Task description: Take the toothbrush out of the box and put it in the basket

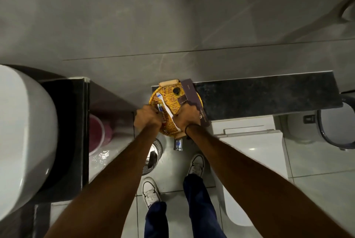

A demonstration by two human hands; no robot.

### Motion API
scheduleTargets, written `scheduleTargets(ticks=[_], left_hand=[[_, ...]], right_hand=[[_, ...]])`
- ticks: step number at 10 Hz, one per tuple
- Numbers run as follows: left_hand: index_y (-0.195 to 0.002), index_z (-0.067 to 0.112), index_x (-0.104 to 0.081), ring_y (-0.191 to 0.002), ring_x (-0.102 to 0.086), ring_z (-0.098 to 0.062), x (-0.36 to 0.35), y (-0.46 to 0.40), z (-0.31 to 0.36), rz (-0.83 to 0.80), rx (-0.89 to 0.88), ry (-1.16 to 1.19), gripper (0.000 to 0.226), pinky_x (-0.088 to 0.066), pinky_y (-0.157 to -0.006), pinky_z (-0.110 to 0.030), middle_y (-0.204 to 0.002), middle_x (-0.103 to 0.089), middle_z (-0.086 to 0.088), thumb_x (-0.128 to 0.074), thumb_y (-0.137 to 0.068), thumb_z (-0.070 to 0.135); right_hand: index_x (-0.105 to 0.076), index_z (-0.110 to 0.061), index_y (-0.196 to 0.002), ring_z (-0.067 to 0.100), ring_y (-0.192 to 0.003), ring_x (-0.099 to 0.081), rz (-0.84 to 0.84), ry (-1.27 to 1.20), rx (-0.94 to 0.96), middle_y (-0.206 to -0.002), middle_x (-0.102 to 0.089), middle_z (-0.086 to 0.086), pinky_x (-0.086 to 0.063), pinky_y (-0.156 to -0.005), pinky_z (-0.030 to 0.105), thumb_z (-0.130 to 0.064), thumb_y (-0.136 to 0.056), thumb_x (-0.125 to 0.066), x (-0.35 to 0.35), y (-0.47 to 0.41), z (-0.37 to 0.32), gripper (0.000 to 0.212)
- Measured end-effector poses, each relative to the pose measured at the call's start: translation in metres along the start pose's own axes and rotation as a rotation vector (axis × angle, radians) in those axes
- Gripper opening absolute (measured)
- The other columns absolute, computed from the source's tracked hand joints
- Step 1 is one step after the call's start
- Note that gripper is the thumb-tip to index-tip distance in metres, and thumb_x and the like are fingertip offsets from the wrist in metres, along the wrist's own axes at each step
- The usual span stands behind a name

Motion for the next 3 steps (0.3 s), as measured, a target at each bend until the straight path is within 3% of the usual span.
scheduleTargets(ticks=[1,2,3], left_hand=[[-0.112,0.013,-0.077,-0.102,-0.074,-0.038,0.012,0.006,0.008,0.026,-0.086,-0.059,0.035,-0.06,-0.083,-0.044,-0.112,-0.077,-0.016,-0.071,-0.089,0.038],[-0.105,0.015,-0.079,-0.097,-0.074,-0.04,0.037,0.017,0.02,0.071,-0.267,-0.109,0.027,-0.06,-0.081,-0.046,-0.106,-0.078,-0.016,-0.063,-0.092,0.032],[-0.111,0.014,-0.073,-0.1,-0.069,-0.036,0.072,0.039,0.038,0.138,-0.501,-0.115,0.026,-0.058,-0.082,-0.046,-0.115,-0.067,-0.013,-0.056,-0.094,0.025]], right_hand=[[-0.069,-0.004,-0.114,0.033,-0.101,-0.073,0.039,0.087,0.037,-0.112,-0.075,0.016,-0.062,-0.087,0.041,-0.021,-0.091,-0.069,0.003,0.0,-0.01,0.029],[-0.074,-0.004,-0.105,0.033,-0.097,-0.074,0.075,-0.001,0.054,-0.105,-0.077,0.015,-0.063,-0.086,0.042,-0.022,-0.09,-0.069,0.025,0.009,-0.016,0.024],[-0.078,-0.007,-0.087,0.027,-0.08,-0.076,0.11,-0.32,0.028,-0.087,-0.079,0.013,-0.064,-0.078,0.039,-0.022,-0.091,-0.066,0.067,0.026,-0.012,0.019]])
Point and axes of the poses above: each hand's wrist, its own y-axis away from the middle knuckle, its own x-axis out of the back of the hand, z = x × y, the point moved 10 cm from there along -y, towards the middle knuckle
